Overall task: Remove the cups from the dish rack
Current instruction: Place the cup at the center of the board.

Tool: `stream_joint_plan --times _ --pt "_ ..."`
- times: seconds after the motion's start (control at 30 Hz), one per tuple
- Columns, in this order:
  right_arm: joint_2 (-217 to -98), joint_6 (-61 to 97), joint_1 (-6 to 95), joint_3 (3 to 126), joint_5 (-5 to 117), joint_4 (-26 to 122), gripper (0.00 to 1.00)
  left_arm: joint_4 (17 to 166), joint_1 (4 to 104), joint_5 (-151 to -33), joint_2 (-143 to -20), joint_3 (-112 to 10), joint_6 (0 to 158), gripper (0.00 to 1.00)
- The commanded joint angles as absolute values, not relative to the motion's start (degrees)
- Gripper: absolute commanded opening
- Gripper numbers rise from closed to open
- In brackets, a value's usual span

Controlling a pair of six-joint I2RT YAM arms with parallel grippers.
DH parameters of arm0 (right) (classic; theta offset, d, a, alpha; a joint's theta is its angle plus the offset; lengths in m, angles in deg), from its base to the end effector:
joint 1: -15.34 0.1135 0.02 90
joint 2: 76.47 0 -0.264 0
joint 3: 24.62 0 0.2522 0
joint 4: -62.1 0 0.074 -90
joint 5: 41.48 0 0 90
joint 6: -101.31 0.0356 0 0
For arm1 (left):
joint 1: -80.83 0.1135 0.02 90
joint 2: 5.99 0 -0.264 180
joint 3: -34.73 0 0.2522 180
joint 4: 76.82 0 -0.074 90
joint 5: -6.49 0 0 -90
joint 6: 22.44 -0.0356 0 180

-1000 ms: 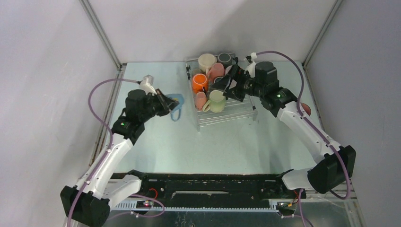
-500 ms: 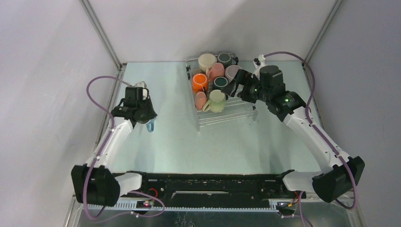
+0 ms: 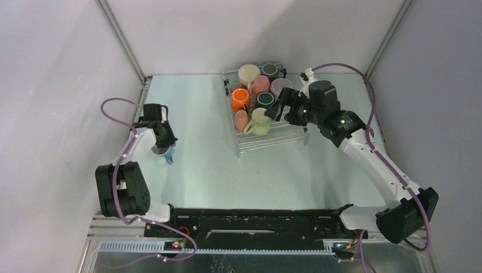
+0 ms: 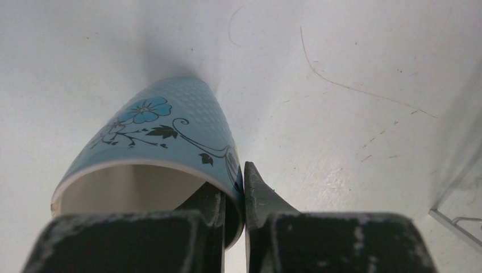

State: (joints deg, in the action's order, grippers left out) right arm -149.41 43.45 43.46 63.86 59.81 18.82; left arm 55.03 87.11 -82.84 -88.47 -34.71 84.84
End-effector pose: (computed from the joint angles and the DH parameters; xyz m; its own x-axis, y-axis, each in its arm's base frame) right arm 0.2454 0.1390 0.3828 -0.6748 0.2309 -0.7010 -0.3024 0.7799 0.5480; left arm 0.2822 0.0315 0.2223 -0.7975 -0.3866 -0.4632 -0.3685 0.9200 -0.1334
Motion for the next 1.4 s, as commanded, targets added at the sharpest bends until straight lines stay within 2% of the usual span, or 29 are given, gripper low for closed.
stream_joint_plan --times 0.0,0.1,0.17,0.33,0.67,0.7,0.73,1.17,1.37 --pt "-148.62 41.39 44.36 63.93 60.54 18.12 1.0 58.72 89.08 -83.06 -89.28 -37.9 83.12 0.0" --pt "-148.8 41.0 44.54 63.9 61.1 17.6 1.0 59.07 89.59 -83.02 -90.38 -37.94 82.99 0.01" --pt "-148.85 40.64 44.52 63.85 61.4 17.32 1.0 59.09 89.79 -83.07 -91.13 -37.93 82.82 0.06" --pt "-149.06 39.97 44.52 63.85 62.01 17.09 1.0 59.35 89.82 -84.51 -91.23 -37.9 82.76 0.42" --pt "-149.28 39.21 45.33 63.94 61.27 14.59 1.0 60.46 90.05 -83.76 -87.8 -37.58 82.79 0.78" --pt "-149.37 39.1 45.5 63.94 60.92 14.37 1.0 60.69 90.01 -83.7 -87.13 -37.41 82.91 0.91" --pt "-149.41 39.06 45.67 63.89 60.61 14.28 1.0 60.84 90.05 -83.7 -86.52 -37.32 83.02 0.99" --pt "-152.09 40.1 46.73 63.93 56.71 15.22 1.0 64.59 90.04 -88.56 -79.22 -35.7 85.41 1.0" --pt "-158.06 39.57 47.19 67.51 52.73 15.2 1.0 67.64 88.53 -93.07 -73.58 -32.88 87.25 1.0"
